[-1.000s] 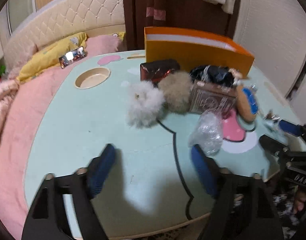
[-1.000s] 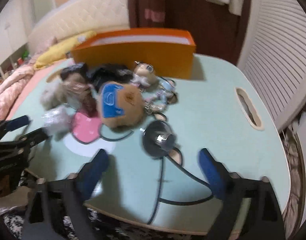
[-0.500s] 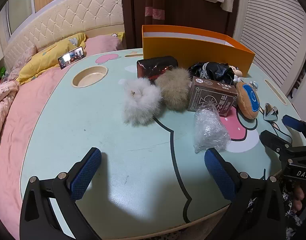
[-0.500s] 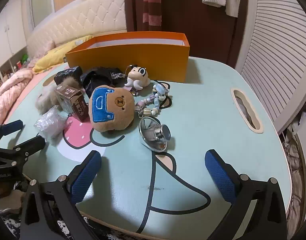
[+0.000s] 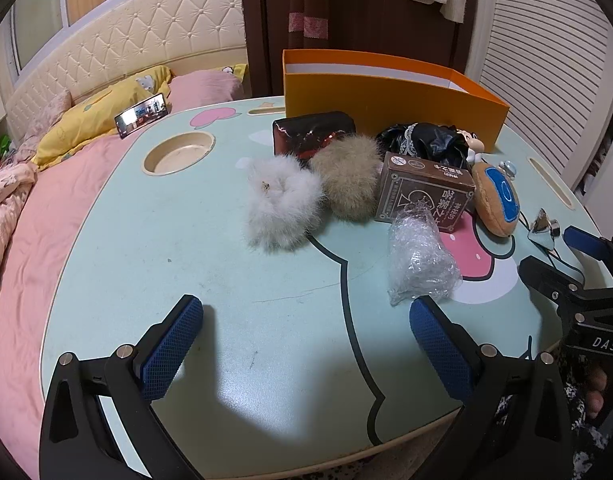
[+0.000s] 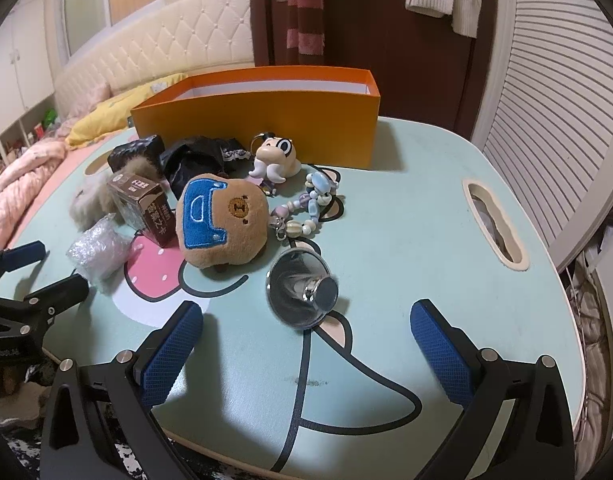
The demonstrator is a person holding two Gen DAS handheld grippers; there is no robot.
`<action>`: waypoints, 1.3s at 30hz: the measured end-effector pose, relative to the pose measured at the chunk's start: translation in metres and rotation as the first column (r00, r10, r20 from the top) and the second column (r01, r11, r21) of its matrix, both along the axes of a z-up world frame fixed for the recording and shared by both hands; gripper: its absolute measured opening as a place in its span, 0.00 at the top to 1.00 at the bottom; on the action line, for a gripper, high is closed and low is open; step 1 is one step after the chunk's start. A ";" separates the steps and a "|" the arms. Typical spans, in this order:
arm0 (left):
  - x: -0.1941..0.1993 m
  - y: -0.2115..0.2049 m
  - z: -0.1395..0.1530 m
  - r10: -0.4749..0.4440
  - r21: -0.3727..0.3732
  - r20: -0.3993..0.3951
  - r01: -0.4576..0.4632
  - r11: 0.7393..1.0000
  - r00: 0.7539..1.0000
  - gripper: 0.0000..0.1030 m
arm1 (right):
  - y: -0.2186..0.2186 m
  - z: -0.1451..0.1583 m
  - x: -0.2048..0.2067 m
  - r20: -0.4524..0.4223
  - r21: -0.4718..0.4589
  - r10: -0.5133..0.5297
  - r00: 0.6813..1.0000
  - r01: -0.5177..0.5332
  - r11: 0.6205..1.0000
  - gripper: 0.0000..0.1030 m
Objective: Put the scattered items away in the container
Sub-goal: 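Grasp the clear plastic bag with the left tool while the right tool grasps the silver tin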
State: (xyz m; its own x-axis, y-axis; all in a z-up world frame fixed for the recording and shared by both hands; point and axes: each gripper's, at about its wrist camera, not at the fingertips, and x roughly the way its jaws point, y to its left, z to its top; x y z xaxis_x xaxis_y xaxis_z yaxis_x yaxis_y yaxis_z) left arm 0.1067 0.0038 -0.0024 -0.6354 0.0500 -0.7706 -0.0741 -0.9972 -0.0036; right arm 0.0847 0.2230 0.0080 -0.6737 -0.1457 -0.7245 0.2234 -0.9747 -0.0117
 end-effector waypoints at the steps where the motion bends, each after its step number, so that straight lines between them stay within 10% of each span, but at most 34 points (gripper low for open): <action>1: 0.000 0.000 0.000 -0.007 0.000 -0.005 0.007 1.000 1.000 0.00 | 0.000 0.000 0.000 -0.003 -0.002 0.004 1.000 -0.004 1.000 0.00; 16: 0.005 0.005 0.017 -0.121 0.082 -0.130 0.133 0.988 0.984 0.14 | -0.009 0.002 -0.005 -0.068 -0.011 0.080 0.994 -0.081 0.997 0.16; 19: 0.002 0.016 0.016 -0.190 0.087 -0.132 0.202 0.975 0.973 0.24 | -0.006 0.002 -0.006 -0.072 -0.022 0.073 0.995 -0.075 0.997 0.29; 23: -0.006 0.038 0.007 -0.270 0.049 -0.108 0.277 0.960 0.957 0.54 | -0.006 0.004 -0.005 -0.078 -0.039 0.091 0.993 -0.095 0.995 0.72; 25: -0.006 0.046 0.007 -0.298 0.025 -0.119 0.303 0.953 0.947 0.67 | -0.008 0.005 -0.004 -0.076 -0.043 0.102 0.992 -0.106 0.993 0.72; 39: 0.007 0.032 0.035 -0.296 0.118 -0.195 0.323 0.939 0.935 0.69 | -0.012 0.021 0.006 -0.104 -0.068 0.128 0.986 -0.135 0.989 0.73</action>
